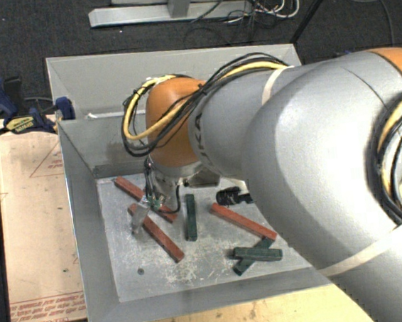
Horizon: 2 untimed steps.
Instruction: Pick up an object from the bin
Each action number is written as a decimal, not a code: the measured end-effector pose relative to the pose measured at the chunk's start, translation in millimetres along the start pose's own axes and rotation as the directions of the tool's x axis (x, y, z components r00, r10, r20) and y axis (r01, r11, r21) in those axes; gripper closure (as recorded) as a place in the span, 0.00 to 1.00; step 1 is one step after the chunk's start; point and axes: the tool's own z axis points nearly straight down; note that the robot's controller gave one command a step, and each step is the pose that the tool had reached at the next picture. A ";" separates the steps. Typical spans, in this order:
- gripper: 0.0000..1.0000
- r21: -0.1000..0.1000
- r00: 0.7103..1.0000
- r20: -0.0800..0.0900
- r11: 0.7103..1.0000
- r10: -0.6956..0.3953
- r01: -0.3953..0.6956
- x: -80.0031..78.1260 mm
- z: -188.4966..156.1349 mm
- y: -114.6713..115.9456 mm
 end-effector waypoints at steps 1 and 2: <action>0.00 -0.001 1.000 0.003 1.000 -0.003 0.003 -0.1 0.0 0.3; 1.00 -0.001 1.000 0.003 1.000 -0.004 0.004 0.1 -0.3 0.7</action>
Offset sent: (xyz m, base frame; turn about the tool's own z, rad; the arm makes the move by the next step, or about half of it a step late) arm 0.0000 0.0000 0.0000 0.0000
